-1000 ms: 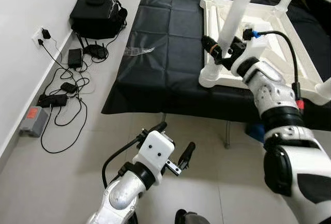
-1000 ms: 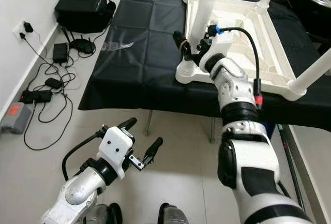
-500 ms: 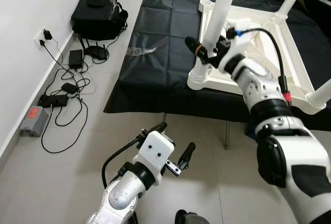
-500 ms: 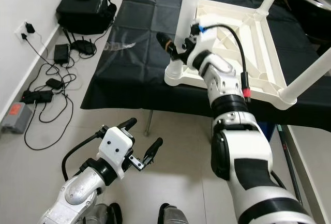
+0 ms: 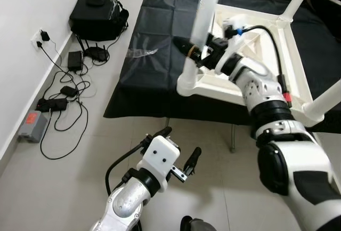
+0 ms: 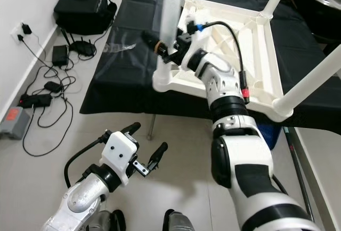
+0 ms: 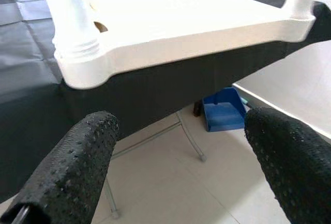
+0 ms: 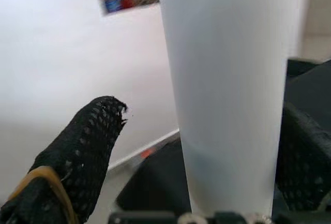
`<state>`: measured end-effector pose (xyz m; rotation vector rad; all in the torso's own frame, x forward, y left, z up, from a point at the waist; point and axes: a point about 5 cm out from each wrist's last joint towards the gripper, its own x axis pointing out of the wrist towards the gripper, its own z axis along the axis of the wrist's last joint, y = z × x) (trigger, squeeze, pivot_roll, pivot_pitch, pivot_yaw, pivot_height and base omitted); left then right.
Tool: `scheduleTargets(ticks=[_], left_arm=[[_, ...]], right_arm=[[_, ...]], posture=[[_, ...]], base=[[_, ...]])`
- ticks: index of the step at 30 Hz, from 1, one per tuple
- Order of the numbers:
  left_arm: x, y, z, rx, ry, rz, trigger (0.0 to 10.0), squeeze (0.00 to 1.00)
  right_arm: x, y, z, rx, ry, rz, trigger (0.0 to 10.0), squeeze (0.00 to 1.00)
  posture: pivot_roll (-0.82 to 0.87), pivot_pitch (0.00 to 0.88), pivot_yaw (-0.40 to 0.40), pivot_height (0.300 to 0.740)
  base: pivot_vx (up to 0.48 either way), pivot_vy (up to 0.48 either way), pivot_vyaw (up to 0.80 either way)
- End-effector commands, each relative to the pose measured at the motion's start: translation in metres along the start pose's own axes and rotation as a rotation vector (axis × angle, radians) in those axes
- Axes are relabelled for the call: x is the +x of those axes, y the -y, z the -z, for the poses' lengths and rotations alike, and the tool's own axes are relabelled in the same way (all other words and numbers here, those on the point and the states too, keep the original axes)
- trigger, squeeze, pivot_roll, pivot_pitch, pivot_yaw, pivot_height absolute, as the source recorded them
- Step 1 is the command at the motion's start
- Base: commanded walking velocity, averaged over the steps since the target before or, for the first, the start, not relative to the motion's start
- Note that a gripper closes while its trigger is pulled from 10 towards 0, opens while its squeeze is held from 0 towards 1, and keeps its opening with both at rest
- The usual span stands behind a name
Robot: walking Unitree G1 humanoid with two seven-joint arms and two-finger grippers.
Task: Building children table
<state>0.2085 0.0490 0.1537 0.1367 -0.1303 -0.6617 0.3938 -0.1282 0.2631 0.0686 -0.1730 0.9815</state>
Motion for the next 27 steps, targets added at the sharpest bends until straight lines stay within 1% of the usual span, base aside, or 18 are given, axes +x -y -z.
scheduleTargets(ticks=[1, 5, 9, 10, 11, 12, 14, 15, 17, 19, 20, 21, 22, 23, 24, 25, 26, 27], left_arm=[[-0.001, 0.002, 0.003, -0.001, -0.014, 0.007, 10.0, 0.00], [-0.001, 0.002, 0.003, -0.001, -0.015, 0.007, 10.0, 0.00], [-0.001, 0.003, 0.003, -0.002, -0.015, 0.007, 10.0, 0.00], [-0.001, 0.002, 0.003, -0.002, -0.016, 0.007, 10.0, 0.00], [-0.001, 0.002, 0.003, -0.002, -0.016, 0.007, 10.0, 0.00], [-0.001, 0.002, 0.003, -0.002, -0.017, 0.006, 10.0, 0.00], [-0.001, 0.002, 0.003, -0.002, -0.017, 0.006, 10.0, 0.00], [-0.001, 0.002, 0.003, -0.001, -0.017, 0.005, 10.0, 0.00], [-0.001, 0.002, 0.003, -0.001, -0.017, 0.005, 10.0, 0.00], [-0.001, 0.002, 0.003, -0.001, -0.017, 0.004, 10.0, 0.00], [-0.001, 0.002, 0.003, -0.001, -0.017, 0.004, 10.0, 0.00], [-0.001, 0.002, 0.003, -0.001, -0.018, 0.004, 10.0, 0.00], [-0.001, 0.002, 0.003, -0.001, -0.018, 0.004, 10.0, 0.00], [-0.001, 0.002, 0.004, 0.000, -0.018, 0.004, 10.0, 0.00], [-0.001, 0.002, 0.004, 0.000, -0.018, 0.004, 10.0, 0.00], [-0.001, 0.002, 0.004, 0.000, -0.020, 0.005, 10.0, 0.00], [-0.001, 0.002, 0.004, 0.001, -0.021, 0.005, 10.0, 0.00], [-0.001, 0.002, 0.004, 0.001, -0.021, 0.005, 10.0, 0.00]], right_arm=[[-0.001, -0.004, 0.009, 0.003, -0.038, -0.050, 10.0, 0.00], [-0.002, -0.003, 0.010, -0.002, -0.049, -0.042, 10.0, 0.00], [-0.001, 0.000, 0.008, -0.015, -0.052, 0.001, 10.0, 0.00], [0.001, 0.004, 0.007, -0.032, -0.057, 0.073, 3.3, 0.00], [0.001, 0.004, 0.007, -0.032, -0.057, 0.073, 3.3, 0.00], [0.002, 0.011, 0.002, -0.061, -0.032, 0.202, 0.0, 0.00], [0.002, 0.011, 0.002, -0.061, -0.032, 0.202, 0.0, 0.00], [0.001, 0.014, 0.000, -0.068, -0.025, 0.247, 0.0, 0.00], [0.001, 0.014, 0.000, -0.068, -0.025, 0.247, 0.0, 0.00], [-0.004, 0.020, -0.004, -0.065, -0.001, 0.327, 0.0, 0.00], [-0.004, 0.020, -0.004, -0.065, -0.001, 0.327, 0.0, 0.00], [-0.009, 0.023, -0.006, -0.080, 0.006, 0.383, 0.0, 0.00], [-0.009, 0.023, -0.006, -0.080, 0.006, 0.383, 0.0, 0.00], [-0.014, 0.028, -0.007, -0.096, 0.004, 0.460, 0.0, 0.00], [-0.014, 0.028, -0.007, -0.096, 0.004, 0.460, 0.0, 0.00], [-0.022, 0.036, -0.006, -0.125, -0.015, 0.604, 0.0, 0.00], [-0.034, 0.044, -0.005, -0.141, -0.028, 0.797, 0.0, 0.00], [-0.034, 0.044, -0.005, -0.141, -0.028, 0.797, 0.0, 0.00]], posture=[[0.14, 0.163, -0.109, 0.740], [0.14, 0.169, -0.105, 0.740], [0.14, 0.169, -0.106, 0.740], [0.13, 0.173, -0.104, 0.740], [0.13, 0.173, -0.104, 0.740], [0.14, 0.172, -0.107, 0.740], [0.14, 0.172, -0.107, 0.740], [0.14, 0.172, -0.107, 0.740], [0.14, 0.172, -0.107, 0.740], [0.13, 0.170, -0.103, 0.740], [0.13, 0.170, -0.103, 0.740], [0.13, 0.170, -0.104, 0.740], [0.13, 0.170, -0.104, 0.740], [0.13, 0.168, -0.105, 0.740], [0.13, 0.168, -0.105, 0.740], [0.13, 0.163, -0.104, 0.740], [0.13, 0.159, -0.101, 0.740], [0.13, 0.159, -0.101, 0.740]], base=[[0.000, 0.000, 0.00], [0.000, 0.000, 0.00], [0.000, 0.000, 0.00], [0.000, 0.000, 0.00], [0.000, 0.000, 0.00], [0.000, 0.000, 0.00], [0.000, 0.000, 0.00], [0.000, 0.000, 0.00], [0.000, 0.000, 0.00], [0.000, 0.000, 0.00], [0.000, 0.000, 0.00], [0.000, 0.000, 0.00], [0.000, 0.000, 0.00], [0.000, 0.000, 0.00], [0.000, 0.000, 0.00], [0.000, 0.000, 0.00], [0.000, 0.000, 0.00], [0.000, 0.000, 0.00]])
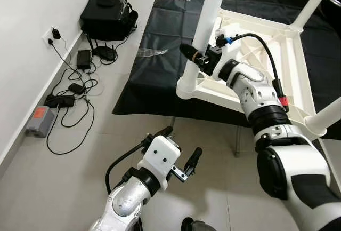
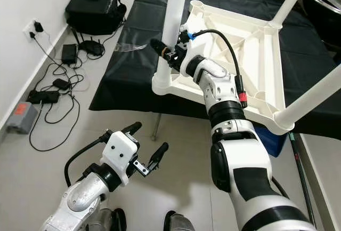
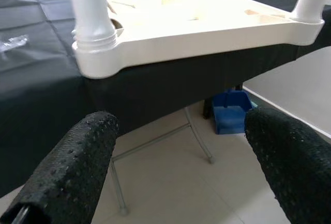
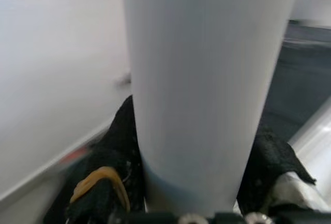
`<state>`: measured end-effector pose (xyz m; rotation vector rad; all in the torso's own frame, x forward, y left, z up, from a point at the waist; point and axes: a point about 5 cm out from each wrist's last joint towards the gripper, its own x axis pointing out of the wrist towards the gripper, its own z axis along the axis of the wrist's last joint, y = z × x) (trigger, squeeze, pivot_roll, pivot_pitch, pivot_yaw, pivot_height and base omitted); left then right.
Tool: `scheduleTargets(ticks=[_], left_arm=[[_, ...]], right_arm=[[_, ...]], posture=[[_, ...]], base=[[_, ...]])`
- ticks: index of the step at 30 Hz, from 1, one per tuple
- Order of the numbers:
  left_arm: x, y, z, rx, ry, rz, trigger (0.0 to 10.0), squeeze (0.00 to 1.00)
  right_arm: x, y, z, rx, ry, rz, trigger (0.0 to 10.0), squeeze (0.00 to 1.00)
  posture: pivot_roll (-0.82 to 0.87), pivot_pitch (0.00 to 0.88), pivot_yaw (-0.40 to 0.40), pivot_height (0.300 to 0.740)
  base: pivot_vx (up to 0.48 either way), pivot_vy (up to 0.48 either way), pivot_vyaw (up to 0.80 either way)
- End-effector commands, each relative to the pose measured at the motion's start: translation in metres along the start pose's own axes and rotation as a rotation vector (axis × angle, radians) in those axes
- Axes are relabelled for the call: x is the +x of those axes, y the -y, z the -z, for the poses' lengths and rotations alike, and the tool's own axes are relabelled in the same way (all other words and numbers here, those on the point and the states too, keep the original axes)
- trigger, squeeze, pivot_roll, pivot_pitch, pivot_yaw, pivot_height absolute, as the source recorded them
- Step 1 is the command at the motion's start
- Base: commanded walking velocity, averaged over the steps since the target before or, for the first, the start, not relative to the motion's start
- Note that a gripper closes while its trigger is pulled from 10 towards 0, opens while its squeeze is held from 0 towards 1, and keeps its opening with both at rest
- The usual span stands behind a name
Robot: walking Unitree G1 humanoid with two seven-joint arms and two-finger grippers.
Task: Building children table
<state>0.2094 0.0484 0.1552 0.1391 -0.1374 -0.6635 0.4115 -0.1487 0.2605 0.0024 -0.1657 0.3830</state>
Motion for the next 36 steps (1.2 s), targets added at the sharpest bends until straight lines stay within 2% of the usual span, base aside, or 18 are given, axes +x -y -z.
scheduleTargets(ticks=[1, 3, 4, 5, 6, 8, 10, 13, 14, 15, 16, 18, 20, 23, 24, 25, 31, 36], left_arm=[[-0.002, 0.002, 0.006, -0.002, -0.028, 0.006, 10.0, 0.00], [-0.002, 0.002, 0.006, -0.002, -0.028, 0.006, 10.0, 0.00], [-0.002, 0.002, 0.006, -0.002, -0.028, 0.007, 10.0, 0.00], [-0.002, 0.002, 0.006, -0.002, -0.028, 0.007, 10.0, 0.00], [-0.002, 0.002, 0.007, 0.000, -0.032, 0.010, 10.0, 0.00], [-0.002, 0.002, 0.007, 0.000, -0.032, 0.010, 10.0, 0.00], [-0.002, 0.003, 0.008, 0.002, -0.034, 0.015, 10.0, 0.00], [-0.002, 0.003, 0.008, 0.002, -0.034, 0.016, 10.0, 0.00], [-0.002, 0.003, 0.008, 0.002, -0.034, 0.017, 10.0, 0.00], [-0.002, 0.003, 0.008, 0.002, -0.034, 0.017, 10.0, 0.00], [-0.002, 0.003, 0.008, 0.001, -0.034, 0.016, 10.0, 0.00], [-0.002, 0.003, 0.008, -0.001, -0.035, 0.015, 10.0, 0.00], [-0.002, 0.003, 0.008, -0.002, -0.036, 0.015, 10.0, 0.00], [-0.002, 0.003, 0.008, -0.002, -0.035, 0.014, 10.0, 0.00], [-0.001, 0.003, 0.008, -0.002, -0.035, 0.012, 10.0, 0.00], [-0.001, 0.003, 0.008, -0.002, -0.034, 0.011, 10.0, 0.00], [-0.001, 0.003, 0.008, -0.001, -0.033, 0.010, 10.0, 0.00], [-0.002, 0.003, 0.008, -0.003, -0.034, 0.013, 10.0, 0.00]], right_arm=[[-0.021, 0.043, -0.001, -0.037, -0.008, 0.424, 0.0, 0.00], [-0.021, 0.043, -0.001, -0.037, -0.008, 0.424, 0.0, 0.00], [-0.028, 0.052, 0.001, -0.042, -0.008, 0.570, 0.0, 0.00], [-0.028, 0.052, 0.001, -0.042, -0.008, 0.570, 0.0, 0.00], [-0.038, 0.052, 0.003, -0.012, 0.011, 0.732, 0.0, 0.00], [-0.038, 0.052, 0.003, -0.012, 0.011, 0.732, 0.0, 0.00], [-0.048, 0.039, 0.010, 0.069, 0.029, 0.882, 0.0, 0.00], [-0.046, 0.031, 0.013, 0.100, 0.022, 0.880, 0.0, 0.00], [-0.041, 0.022, 0.016, 0.142, 0.015, 0.834, 4.3, 0.00], [-0.041, 0.022, 0.016, 0.142, 0.015, 0.834, 4.3, 0.00], [-0.032, 0.013, 0.016, 0.166, 0.004, 0.751, 10.0, 0.00], [-0.017, -0.003, 0.013, 0.206, 0.006, 0.561, 10.0, 0.00], [-0.010, -0.008, 0.011, 0.167, 0.001, 0.429, 10.0, 0.00], [-0.010, -0.008, 0.011, 0.103, -0.021, 0.413, 10.0, 0.00], [-0.010, -0.006, 0.015, 0.079, -0.059, 0.377, 10.0, 0.31], [-0.012, -0.002, 0.015, 0.069, -0.054, 0.362, 10.0, 1.00], [-0.016, 0.011, 0.011, 0.113, -0.035, 0.221, 10.0, 1.00], [-0.017, 0.014, 0.004, 0.077, 0.009, 0.080, 10.0, 1.00]], posture=[[0.13, 0.156, -0.099, 0.740], [0.13, 0.156, -0.099, 0.740], [0.13, 0.156, -0.099, 0.740], [0.13, 0.156, -0.099, 0.740], [0.12, 0.146, -0.093, 0.740], [0.12, 0.146, -0.093, 0.740], [0.13, 0.142, -0.094, 0.740], [0.13, 0.138, -0.097, 0.740], [0.13, 0.138, -0.098, 0.740], [0.13, 0.138, -0.098, 0.740], [0.13, 0.141, -0.097, 0.740], [0.13, 0.142, -0.101, 0.740], [0.13, 0.143, -0.103, 0.740], [0.13, 0.143, -0.105, 0.740], [0.13, 0.144, -0.107, 0.740], [0.13, 0.145, -0.108, 0.740], [0.12, 0.144, -0.102, 0.740], [0.12, 0.141, -0.102, 0.740]], base=[[0.000, 0.000, 0.00], [0.000, 0.000, 0.00], [0.000, 0.000, 0.00], [0.000, 0.000, 0.00], [0.000, 0.000, 0.00], [0.000, 0.000, 0.00], [0.000, 0.000, 0.00], [0.000, 0.000, 0.00], [0.000, 0.000, 0.00], [0.000, 0.000, 0.00], [0.000, 0.000, 0.00], [0.000, 0.000, 0.00], [0.000, 0.000, 0.00], [0.000, 0.000, 0.00], [0.000, 0.000, 0.00], [0.000, 0.000, 0.00], [0.000, 0.000, 0.00], [0.000, 0.000, 0.00]])
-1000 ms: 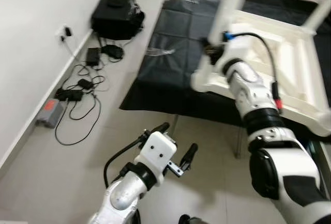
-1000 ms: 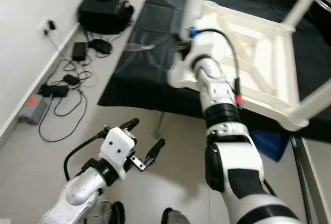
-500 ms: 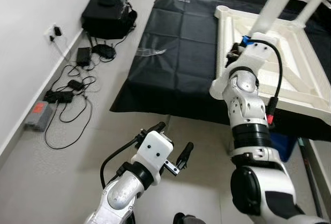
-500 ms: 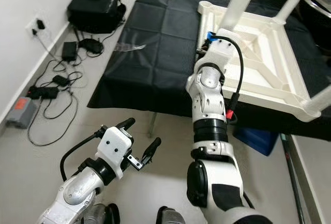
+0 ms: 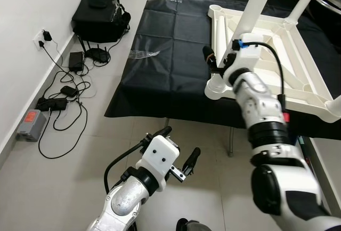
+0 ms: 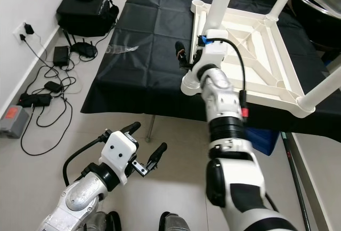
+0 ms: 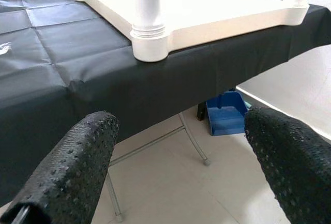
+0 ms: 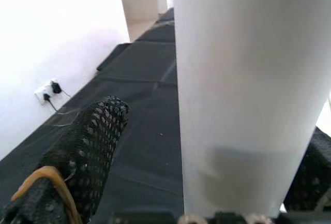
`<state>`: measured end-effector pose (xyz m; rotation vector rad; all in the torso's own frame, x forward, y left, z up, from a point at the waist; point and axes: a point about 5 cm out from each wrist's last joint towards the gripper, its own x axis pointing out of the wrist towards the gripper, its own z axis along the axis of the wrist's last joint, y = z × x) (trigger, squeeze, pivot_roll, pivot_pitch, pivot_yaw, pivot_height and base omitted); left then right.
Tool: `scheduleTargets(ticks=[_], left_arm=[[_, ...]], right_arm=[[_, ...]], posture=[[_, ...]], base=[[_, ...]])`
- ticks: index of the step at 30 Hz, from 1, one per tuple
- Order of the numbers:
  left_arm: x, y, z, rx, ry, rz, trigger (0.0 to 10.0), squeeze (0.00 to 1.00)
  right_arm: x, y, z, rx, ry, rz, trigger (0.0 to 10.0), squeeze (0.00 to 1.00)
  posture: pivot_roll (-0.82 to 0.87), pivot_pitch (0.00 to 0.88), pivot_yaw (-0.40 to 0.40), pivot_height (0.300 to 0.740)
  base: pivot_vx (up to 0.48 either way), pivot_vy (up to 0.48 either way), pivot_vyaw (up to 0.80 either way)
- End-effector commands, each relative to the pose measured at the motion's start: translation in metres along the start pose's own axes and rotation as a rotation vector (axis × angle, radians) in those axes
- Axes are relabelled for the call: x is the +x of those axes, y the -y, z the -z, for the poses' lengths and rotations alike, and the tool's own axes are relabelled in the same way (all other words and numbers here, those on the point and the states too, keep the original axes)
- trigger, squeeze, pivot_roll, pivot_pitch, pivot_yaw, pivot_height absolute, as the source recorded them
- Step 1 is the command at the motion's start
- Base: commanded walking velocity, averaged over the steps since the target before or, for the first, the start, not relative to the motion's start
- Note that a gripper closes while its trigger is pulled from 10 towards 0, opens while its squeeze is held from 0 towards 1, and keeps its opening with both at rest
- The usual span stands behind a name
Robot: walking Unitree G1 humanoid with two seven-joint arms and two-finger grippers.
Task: Building children table
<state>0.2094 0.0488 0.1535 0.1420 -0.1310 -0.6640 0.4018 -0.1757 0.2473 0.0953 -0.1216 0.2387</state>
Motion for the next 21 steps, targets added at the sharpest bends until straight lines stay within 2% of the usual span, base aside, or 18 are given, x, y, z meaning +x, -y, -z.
scheduleTargets(ticks=[1, 2, 3, 4, 6, 7, 9, 10, 12, 14, 17, 18, 21], left_arm=[[-0.001, 0.003, 0.006, -0.003, -0.027, 0.013, 10.0, 0.00], [-0.001, 0.003, 0.006, -0.003, -0.027, 0.013, 10.0, 0.00], [-0.001, 0.003, 0.007, -0.003, -0.027, 0.012, 10.0, 0.00], [-0.001, 0.003, 0.007, -0.003, -0.027, 0.012, 10.0, 0.00], [-0.001, 0.003, 0.007, -0.003, -0.027, 0.012, 10.0, 0.00], [-0.001, 0.003, 0.007, -0.003, -0.027, 0.012, 10.0, 0.00], [-0.001, 0.003, 0.007, -0.002, -0.027, 0.010, 10.0, 0.00], [-0.001, 0.003, 0.007, -0.002, -0.027, 0.010, 10.0, 0.00], [-0.001, 0.002, 0.007, -0.002, -0.027, 0.010, 10.0, 0.00], [-0.001, 0.002, 0.007, -0.003, -0.028, 0.009, 10.0, 0.00], [0.000, 0.002, 0.007, -0.003, -0.027, 0.008, 10.0, 0.00], [0.000, 0.002, 0.007, -0.003, -0.027, 0.008, 10.0, 0.00], [0.000, 0.002, 0.007, -0.003, -0.026, 0.007, 10.0, 0.00]], right_arm=[[0.002, -0.011, -0.007, 0.007, 0.038, -0.154, 10.0, 1.00], [0.002, -0.011, -0.007, 0.007, 0.038, -0.154, 10.0, 1.00], [-0.001, -0.016, -0.007, 0.011, 0.040, -0.242, 10.0, 1.00], [-0.001, -0.016, -0.007, 0.011, 0.040, -0.242, 10.0, 1.00], [-0.006, -0.024, -0.007, 0.018, 0.036, -0.399, 10.0, 1.00], [-0.006, -0.024, -0.007, 0.018, 0.036, -0.399, 10.0, 1.00], [-0.014, -0.031, -0.007, 0.035, 0.016, -0.567, 10.0, 1.00], [-0.014, -0.031, -0.007, 0.035, 0.016, -0.567, 10.0, 1.00], [-0.021, -0.036, -0.006, 0.034, -0.007, -0.701, 10.0, 1.00], [-0.023, -0.037, -0.005, 0.026, -0.011, -0.737, 10.0, 1.00], [-0.021, -0.037, -0.002, -0.011, -0.020, -0.728, 10.0, 1.00], [-0.017, -0.039, -0.002, -0.026, -0.021, -0.699, 10.0, 0.00], [-0.012, -0.041, -0.004, -0.031, -0.015, -0.676, 10.0, 0.00]], posture=[[0.13, 0.144, -0.105, 0.740], [0.13, 0.144, -0.105, 0.740], [0.13, 0.144, -0.105, 0.740], [0.13, 0.144, -0.105, 0.740], [0.13, 0.145, -0.104, 0.740], [0.13, 0.145, -0.104, 0.740], [0.13, 0.146, -0.101, 0.740], [0.13, 0.146, -0.101, 0.740], [0.13, 0.150, -0.103, 0.740], [0.12, 0.156, -0.092, 0.740], [0.12, 0.153, -0.096, 0.740], [0.13, 0.153, -0.097, 0.740], [0.12, 0.154, -0.098, 0.740]], base=[[0.000, 0.000, 0.00], [0.000, 0.000, 0.00], [0.000, 0.000, 0.00], [0.000, 0.000, 0.00], [0.000, 0.000, 0.00], [0.000, 0.000, 0.00], [0.000, 0.000, 0.00], [0.000, 0.000, 0.00], [0.000, 0.000, 0.00], [0.000, 0.000, 0.00], [0.000, 0.000, 0.00], [0.000, 0.000, 0.00], [0.000, 0.000, 0.00]])
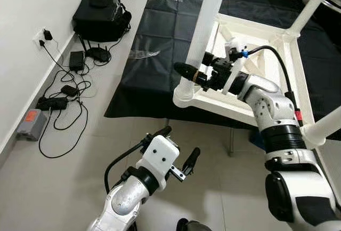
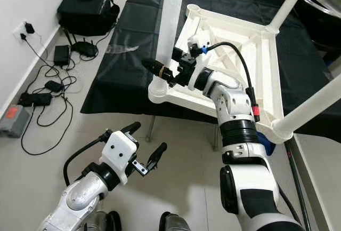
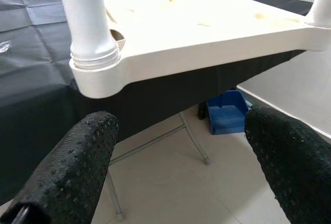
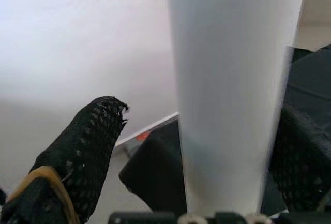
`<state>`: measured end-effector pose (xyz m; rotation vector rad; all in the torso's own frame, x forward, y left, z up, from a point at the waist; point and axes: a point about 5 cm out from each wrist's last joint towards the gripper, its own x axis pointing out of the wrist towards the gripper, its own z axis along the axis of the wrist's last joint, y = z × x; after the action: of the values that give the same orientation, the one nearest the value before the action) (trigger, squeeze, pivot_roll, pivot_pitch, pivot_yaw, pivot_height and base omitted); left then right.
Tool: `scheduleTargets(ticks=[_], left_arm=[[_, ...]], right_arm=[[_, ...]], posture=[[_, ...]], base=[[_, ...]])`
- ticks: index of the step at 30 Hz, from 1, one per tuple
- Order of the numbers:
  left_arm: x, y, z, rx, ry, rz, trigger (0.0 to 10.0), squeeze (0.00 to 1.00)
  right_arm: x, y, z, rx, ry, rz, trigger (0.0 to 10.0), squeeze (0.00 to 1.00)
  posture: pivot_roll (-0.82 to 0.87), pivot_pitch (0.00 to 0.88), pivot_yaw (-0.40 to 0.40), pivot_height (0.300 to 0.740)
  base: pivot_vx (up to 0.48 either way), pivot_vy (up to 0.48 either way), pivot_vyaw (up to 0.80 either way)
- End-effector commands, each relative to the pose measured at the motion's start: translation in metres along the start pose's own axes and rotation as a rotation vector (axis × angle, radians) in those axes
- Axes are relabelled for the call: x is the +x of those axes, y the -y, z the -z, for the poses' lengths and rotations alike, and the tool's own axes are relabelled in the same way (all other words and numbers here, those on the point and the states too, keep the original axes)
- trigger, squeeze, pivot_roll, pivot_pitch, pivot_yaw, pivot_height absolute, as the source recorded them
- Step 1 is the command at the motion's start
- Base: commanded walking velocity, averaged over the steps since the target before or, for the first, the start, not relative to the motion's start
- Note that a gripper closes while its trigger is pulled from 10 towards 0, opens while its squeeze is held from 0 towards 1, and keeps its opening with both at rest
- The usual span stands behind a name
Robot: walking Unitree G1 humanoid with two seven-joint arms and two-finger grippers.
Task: Building children table
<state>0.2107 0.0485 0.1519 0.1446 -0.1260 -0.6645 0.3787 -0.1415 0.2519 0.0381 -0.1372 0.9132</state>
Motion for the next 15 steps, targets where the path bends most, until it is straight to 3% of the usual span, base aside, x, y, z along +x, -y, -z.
scheduleTargets(ticks=[1, 6, 7, 9, 15], left_arm=[[-0.001, 0.002, 0.005, -0.003, -0.021, 0.006, 10.0, 0.00], [-0.001, 0.002, 0.005, -0.004, -0.020, 0.004, 10.0, 0.00], [-0.001, 0.002, 0.004, -0.004, -0.019, 0.004, 10.0, 0.00], [-0.001, 0.002, 0.004, -0.005, -0.019, 0.001, 10.0, 0.00], [-0.001, 0.001, 0.003, -0.006, -0.017, -0.003, 10.0, 0.00]], right_arm=[[0.002, 0.000, 0.000, -0.018, -0.006, 0.000, 10.0, 0.00], [0.008, 0.003, -0.008, -0.026, 0.000, 0.063, 10.0, 0.00], [0.010, 0.007, -0.012, -0.062, 0.010, 0.129, 0.5, 0.00], [0.012, 0.010, -0.015, -0.075, 0.019, 0.170, 0.0, 0.00], [0.009, 0.017, -0.022, -0.058, 0.077, 0.271, 0.0, 0.00]], posture=[[0.12, 0.154, -0.098, 0.740], [0.12, 0.156, -0.099, 0.740], [0.12, 0.168, -0.097, 0.740], [0.12, 0.169, -0.099, 0.740], [0.12, 0.173, -0.095, 0.740]], base=[[0.000, 0.000, 0.00], [0.000, 0.000, 0.00], [0.000, 0.000, 0.00], [0.000, 0.000, 0.00], [0.000, 0.000, 0.00]])
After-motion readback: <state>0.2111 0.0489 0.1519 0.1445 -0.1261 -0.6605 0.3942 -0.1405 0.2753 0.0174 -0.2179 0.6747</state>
